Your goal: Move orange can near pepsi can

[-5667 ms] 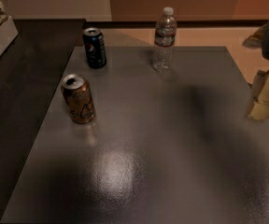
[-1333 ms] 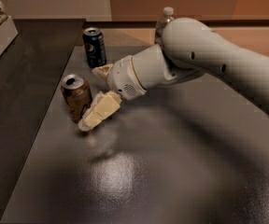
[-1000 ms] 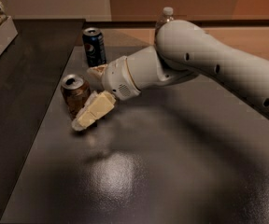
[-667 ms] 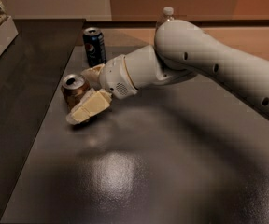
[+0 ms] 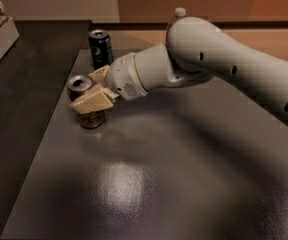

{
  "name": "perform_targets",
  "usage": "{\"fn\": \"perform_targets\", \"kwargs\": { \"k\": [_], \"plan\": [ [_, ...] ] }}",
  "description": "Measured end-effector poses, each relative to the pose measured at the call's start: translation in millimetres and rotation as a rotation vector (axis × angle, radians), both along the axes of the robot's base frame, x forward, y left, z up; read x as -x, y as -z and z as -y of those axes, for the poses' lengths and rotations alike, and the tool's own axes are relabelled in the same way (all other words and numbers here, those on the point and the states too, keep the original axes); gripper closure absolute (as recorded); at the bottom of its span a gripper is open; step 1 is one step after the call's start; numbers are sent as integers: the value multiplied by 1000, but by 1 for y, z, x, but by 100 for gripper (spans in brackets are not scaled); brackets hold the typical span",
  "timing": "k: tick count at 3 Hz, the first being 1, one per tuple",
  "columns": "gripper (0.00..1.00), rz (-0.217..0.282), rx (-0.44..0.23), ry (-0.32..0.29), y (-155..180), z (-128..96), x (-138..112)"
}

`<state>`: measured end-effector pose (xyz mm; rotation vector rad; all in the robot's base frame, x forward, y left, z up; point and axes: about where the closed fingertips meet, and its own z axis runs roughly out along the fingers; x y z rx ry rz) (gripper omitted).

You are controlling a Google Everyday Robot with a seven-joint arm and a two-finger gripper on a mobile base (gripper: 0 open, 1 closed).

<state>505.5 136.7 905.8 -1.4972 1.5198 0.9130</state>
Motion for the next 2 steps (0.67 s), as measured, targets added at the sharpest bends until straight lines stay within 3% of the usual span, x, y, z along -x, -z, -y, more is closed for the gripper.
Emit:
{"fn": "perform_targets", "kwargs": {
  "k": [1,2],
  "plan": [
    [87,33,-20,57,-12,12,-19],
    [100,83,-51,148,-32,32,-59]
  ]
}}
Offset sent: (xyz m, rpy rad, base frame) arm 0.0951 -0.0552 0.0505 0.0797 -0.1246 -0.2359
